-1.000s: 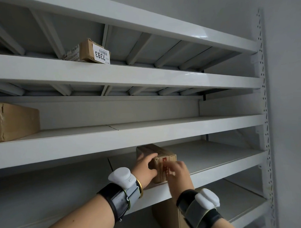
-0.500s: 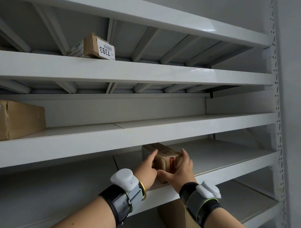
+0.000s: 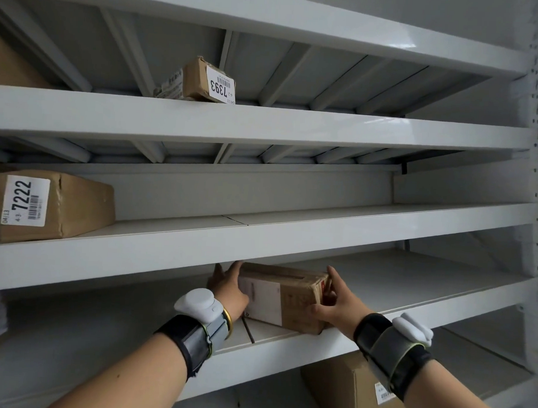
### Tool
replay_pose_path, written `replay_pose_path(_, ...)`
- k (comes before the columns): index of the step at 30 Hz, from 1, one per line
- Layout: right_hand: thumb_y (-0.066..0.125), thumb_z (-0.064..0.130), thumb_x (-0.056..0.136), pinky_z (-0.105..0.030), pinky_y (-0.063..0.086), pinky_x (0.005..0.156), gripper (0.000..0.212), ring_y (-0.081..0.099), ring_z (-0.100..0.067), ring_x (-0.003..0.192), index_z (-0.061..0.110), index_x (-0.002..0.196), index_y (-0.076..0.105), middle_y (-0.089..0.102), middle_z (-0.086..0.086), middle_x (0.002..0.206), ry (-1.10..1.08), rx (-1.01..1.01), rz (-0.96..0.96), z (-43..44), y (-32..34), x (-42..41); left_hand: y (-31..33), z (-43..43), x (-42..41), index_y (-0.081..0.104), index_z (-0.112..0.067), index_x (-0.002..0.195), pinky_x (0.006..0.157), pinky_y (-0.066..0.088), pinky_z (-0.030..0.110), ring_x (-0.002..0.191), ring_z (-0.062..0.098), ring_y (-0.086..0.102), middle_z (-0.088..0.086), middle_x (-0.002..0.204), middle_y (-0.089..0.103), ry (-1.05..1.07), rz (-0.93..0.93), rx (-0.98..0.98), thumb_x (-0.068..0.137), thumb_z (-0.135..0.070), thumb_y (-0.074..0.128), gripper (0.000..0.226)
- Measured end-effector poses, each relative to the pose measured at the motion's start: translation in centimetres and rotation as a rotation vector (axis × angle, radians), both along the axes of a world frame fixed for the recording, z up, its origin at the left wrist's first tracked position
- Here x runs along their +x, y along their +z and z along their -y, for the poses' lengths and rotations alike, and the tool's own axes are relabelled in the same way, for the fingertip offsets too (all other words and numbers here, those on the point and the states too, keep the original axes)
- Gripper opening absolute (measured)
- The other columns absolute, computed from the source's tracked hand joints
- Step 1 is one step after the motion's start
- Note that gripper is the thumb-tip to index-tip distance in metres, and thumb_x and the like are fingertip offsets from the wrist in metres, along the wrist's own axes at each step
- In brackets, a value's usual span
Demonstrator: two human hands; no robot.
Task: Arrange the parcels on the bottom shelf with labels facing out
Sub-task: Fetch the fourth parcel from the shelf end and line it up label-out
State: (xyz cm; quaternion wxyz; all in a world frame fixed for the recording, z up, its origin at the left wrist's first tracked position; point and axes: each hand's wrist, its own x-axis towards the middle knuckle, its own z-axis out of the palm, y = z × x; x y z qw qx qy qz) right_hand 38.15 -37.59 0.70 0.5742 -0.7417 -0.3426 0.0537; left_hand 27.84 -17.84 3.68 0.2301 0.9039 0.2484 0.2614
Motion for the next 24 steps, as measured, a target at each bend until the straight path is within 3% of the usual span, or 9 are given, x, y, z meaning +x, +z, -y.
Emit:
replay_pose_path(3, 0.061, 0.003, 0.080, -0.036, 0.051, 0.089, 0.099, 0.047, -0.029, 0.123, 0.031, 0.143, -0.010, 0.027, -0.012, 0.150, 0.087, 0.036, -0.062, -0.1, 0.0, -0.1, 0.1, -1.5, -0.4, 0.030, -0.038, 0.138, 0.089, 0.052, 0.043, 0.121, 0.039, 0.046, 0.013, 0.155, 0.010, 0.017, 0.010, 0.019, 0.079, 0.003, 0.034, 0.072)
replay_pose_path(5, 0.055, -0.002, 0.082, -0.035, 0.049, 0.093, 0.095, 0.041, -0.029, 0.129, 0.031, 0.144, -0.009, 0.019, -0.011, 0.153, 0.111, 0.099, -0.104, -0.2, 0.1, -0.2, 0.1, -2.1, -0.7, 0.042, -0.032, 0.133, 0.085, 0.055, 0.043, 0.115, 0.036, 0.052, 0.016, 0.145, 0.032, -0.007, 0.061, -0.044, 0.083, 0.004, 0.031, 0.062)
replay_pose_path(7, 0.051, -0.001, 0.083, -0.041, 0.044, 0.101, 0.084, 0.042, -0.029, 0.129, 0.026, 0.145, 0.001, 0.025, -0.010, 0.152, 0.040, 0.125, -0.102, -0.6, 0.1, -0.2, 0.0, -2.3, -1.2, 0.050, -0.028, 0.127, 0.079, 0.057, 0.040, 0.100, 0.030, 0.060, 0.012, 0.123, 0.055, -0.024, 0.116, -0.109, 0.086, 0.002, 0.028, 0.055)
replay_pose_path(9, 0.052, 0.002, 0.084, -0.040, 0.042, 0.103, 0.069, 0.046, -0.028, 0.125, 0.019, 0.142, 0.019, 0.039, -0.010, 0.145, -0.126, 0.088, -0.011, -1.1, 0.1, -0.3, 0.0, -2.3, -1.6, 0.053, -0.026, 0.126, 0.075, 0.056, 0.035, 0.092, 0.025, 0.062, 0.007, 0.111, 0.061, -0.033, 0.136, -0.124, 0.088, 0.000, 0.028, 0.052)
replay_pose_path(13, 0.062, 0.010, 0.079, -0.036, 0.048, 0.086, 0.034, 0.055, -0.026, 0.101, 0.013, 0.110, 0.050, 0.053, -0.010, 0.120, -0.461, 0.073, 0.177, -1.7, 0.3, -0.5, 0.2, -1.7, -2.7, 0.051, -0.024, 0.127, 0.079, 0.054, 0.031, 0.103, 0.025, 0.060, 0.009, 0.126, 0.053, -0.032, 0.131, -0.056, 0.090, 0.000, 0.032, 0.048)
replay_pose_path(16, 0.063, 0.021, 0.078, -0.027, 0.041, 0.062, 0.014, 0.051, -0.018, 0.072, 0.020, 0.080, 0.049, 0.056, -0.006, 0.093, -0.480, 0.003, 0.260, -2.4, 0.4, -1.8, 0.3, -1.5, -3.7, 0.051, -0.024, 0.127, 0.091, 0.050, 0.031, 0.115, 0.026, 0.053, 0.009, 0.135, 0.045, -0.030, 0.122, -0.026, 0.088, 0.001, 0.032, 0.051)
replay_pose_path(18, 0.058, 0.028, 0.081, -0.023, 0.040, 0.058, 0.010, 0.054, -0.015, 0.073, 0.022, 0.087, 0.052, 0.058, -0.002, 0.092, -0.366, -0.032, 0.236, -3.4, 0.1, -2.9, 0.3, -1.1, -4.2, 0.051, -0.025, 0.128, 0.097, 0.046, 0.032, 0.120, 0.027, 0.049, 0.009, 0.139, 0.040, -0.031, 0.109, 0.000, 0.086, 0.002, 0.034, 0.053)
replay_pose_path(20, 0.055, 0.025, 0.082, -0.019, 0.043, 0.059, 0.025, 0.057, -0.015, 0.082, 0.022, 0.106, 0.051, 0.058, -0.002, 0.102, -0.261, -0.042, 0.229, -4.3, -0.2, -3.9, 0.2, -0.7, -4.6, 0.052, -0.025, 0.128, 0.101, 0.042, 0.031, 0.121, 0.027, 0.047, 0.009, 0.140, 0.037, -0.031, 0.105, 0.014, 0.085, 0.001, 0.035, 0.053)
replay_pose_path(24, 0.055, 0.029, 0.083, -0.036, 0.050, 0.089, 0.052, 0.054, -0.022, 0.107, 0.033, 0.130, 0.034, 0.045, -0.009, 0.128, -0.169, -0.104, 0.307, -5.3, -0.4, -5.7, 0.1, 0.4, -5.4, 0.053, -0.025, 0.126, 0.106, 0.030, 0.025, 0.128, 0.025, 0.039, 0.007, 0.145, 0.027, -0.031, 0.104, 0.055, 0.086, -0.003, 0.038, 0.048)
